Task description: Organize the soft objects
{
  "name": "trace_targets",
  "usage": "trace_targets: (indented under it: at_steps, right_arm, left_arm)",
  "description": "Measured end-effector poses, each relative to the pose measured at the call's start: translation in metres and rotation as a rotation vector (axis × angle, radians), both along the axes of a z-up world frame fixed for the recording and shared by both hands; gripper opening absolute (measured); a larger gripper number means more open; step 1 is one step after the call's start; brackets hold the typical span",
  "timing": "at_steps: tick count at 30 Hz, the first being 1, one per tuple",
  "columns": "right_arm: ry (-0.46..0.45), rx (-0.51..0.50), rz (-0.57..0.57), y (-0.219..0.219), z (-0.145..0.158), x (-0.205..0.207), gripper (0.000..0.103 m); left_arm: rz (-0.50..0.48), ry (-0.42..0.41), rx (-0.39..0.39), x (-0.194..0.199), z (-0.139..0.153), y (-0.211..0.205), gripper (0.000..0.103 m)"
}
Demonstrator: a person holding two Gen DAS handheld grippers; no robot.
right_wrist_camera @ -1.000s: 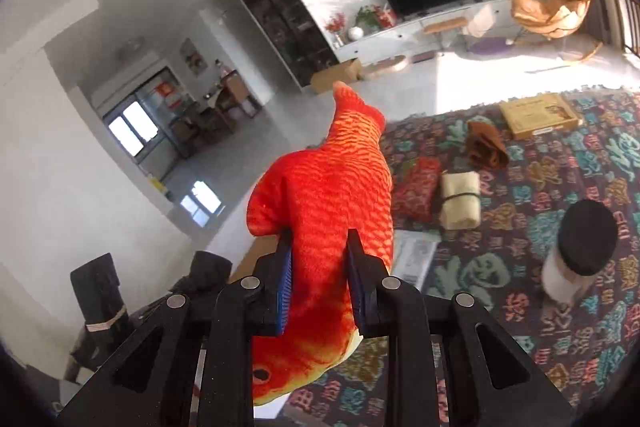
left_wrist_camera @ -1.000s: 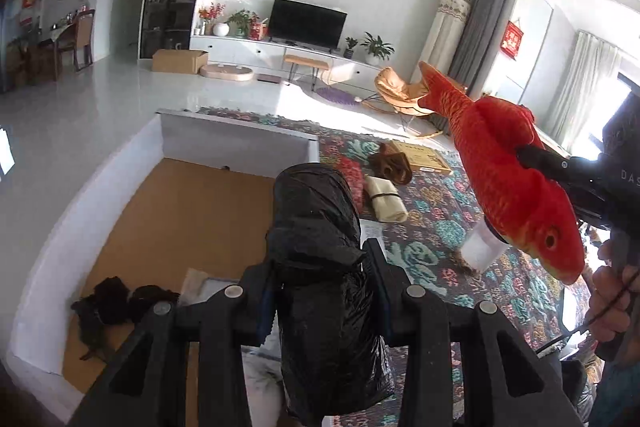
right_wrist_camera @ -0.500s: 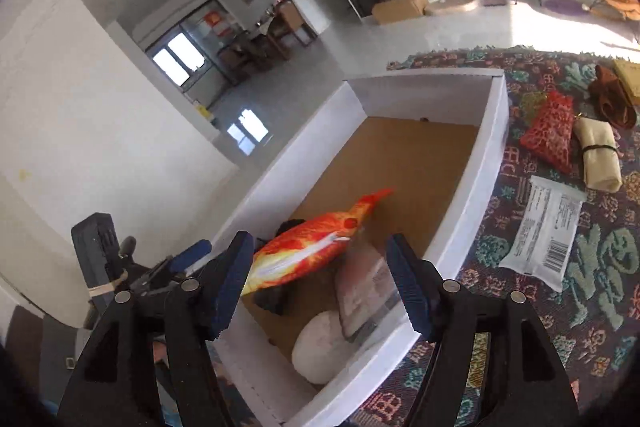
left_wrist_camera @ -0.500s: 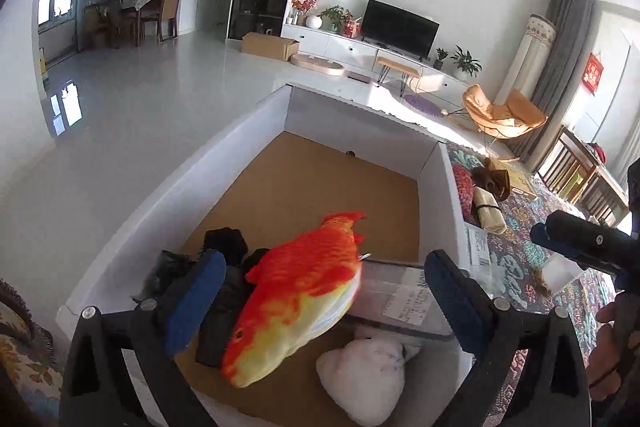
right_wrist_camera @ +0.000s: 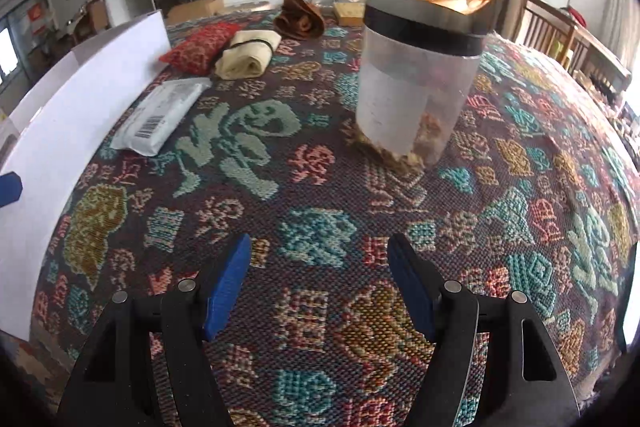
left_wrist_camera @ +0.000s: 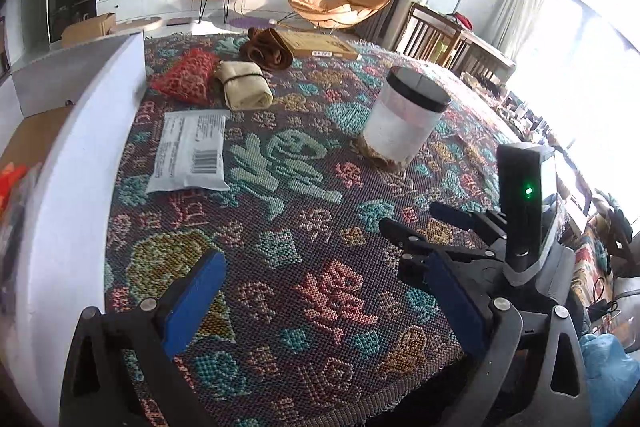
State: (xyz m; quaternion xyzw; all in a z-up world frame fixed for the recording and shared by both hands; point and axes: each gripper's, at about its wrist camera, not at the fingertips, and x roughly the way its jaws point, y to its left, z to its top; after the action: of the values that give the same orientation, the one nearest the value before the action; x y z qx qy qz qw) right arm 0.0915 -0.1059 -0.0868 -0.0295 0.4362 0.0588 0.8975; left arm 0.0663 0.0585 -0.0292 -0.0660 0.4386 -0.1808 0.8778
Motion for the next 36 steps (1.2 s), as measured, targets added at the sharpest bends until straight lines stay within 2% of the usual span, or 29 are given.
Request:
trace_targets:
  at_steps: [3,6,9,12,15,19,36]
  right_arm:
    - [0.018,0.016,-0.063,-0.018,-0.009,-0.002,0.074]
    - [0.020,0.051,-0.111,-0.031,-0.010,0.000,0.074]
    - [0.012,0.036,-0.130,-0.032,-0.010,0.001,0.074]
    - [0.004,0.002,-0.116,-0.025,-0.014,0.001,0.079]
    - [-0.002,0.014,-0.119,-0.025,-0.016,0.002,0.081]
    - [-0.011,0.007,-0.121,-0.024,-0.017,0.003,0.084]
    - [-0.018,0.005,-0.120,-0.022,-0.019,0.003,0.086]
  left_arm:
    - [0.039,0.020,0.046,0.017,-0.030,-0.002,0.099]
    - [0.071,0.013,0.094,0.033,-0.046,0.002,0.099]
    - [0.066,0.004,0.151,0.046,-0.060,0.000,0.099]
    - [0.055,0.030,0.161,0.054,-0.076,0.000,0.099]
    - [0.048,-0.017,0.208,0.050,-0.078,-0.007,0.102]
    - [0.045,-0.019,0.263,0.051,-0.080,-0.016,0.103]
    - [0.047,-0.021,0.266,0.050,-0.079,-0.016,0.103]
